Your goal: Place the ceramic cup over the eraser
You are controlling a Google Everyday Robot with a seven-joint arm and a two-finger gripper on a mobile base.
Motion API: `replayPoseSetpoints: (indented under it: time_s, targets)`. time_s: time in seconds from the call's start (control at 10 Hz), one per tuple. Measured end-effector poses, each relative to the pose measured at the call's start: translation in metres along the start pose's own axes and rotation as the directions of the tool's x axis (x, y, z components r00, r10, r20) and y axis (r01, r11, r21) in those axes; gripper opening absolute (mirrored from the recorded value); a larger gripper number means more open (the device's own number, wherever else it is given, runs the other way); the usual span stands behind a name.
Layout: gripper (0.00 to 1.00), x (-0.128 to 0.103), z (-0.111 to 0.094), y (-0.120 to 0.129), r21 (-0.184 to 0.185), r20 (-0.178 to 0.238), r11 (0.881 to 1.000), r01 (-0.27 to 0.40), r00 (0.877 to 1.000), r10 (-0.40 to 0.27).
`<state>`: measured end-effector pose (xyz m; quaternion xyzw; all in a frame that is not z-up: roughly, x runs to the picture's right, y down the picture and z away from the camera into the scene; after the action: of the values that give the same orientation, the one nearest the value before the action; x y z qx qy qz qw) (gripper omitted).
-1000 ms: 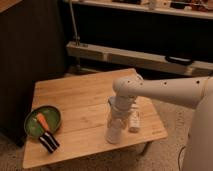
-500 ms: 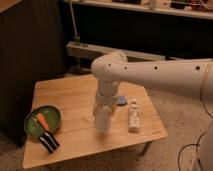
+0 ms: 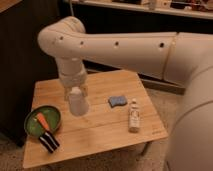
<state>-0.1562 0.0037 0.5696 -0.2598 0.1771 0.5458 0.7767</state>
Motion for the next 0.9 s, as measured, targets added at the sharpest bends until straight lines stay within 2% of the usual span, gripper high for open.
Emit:
replayPoseSetpoints:
  time_s: [0.2,0.3,0.5,0.6,0.9]
  targets:
    - [0.00,-0.014,-0.014,0.062,0.005,0.010,0.992,0.128,0.992,-0.128]
    - [0.00,-0.017,-0.014,0.080,0.000,0.003,0.987,0.160,0.987,-0.160]
    - [0.00,-0.023,-0.011,0.097,-0.005,-0.008,0.980,0.200,0.980,-0.201]
    - [0.00,-0.018,-0.005,0.106,-0.012,-0.024,0.972,0.236,0.971,-0.236]
    - [0.00,0.012,0.020,0.115,-0.051,-0.067,0.951,0.305,0.949,-0.308]
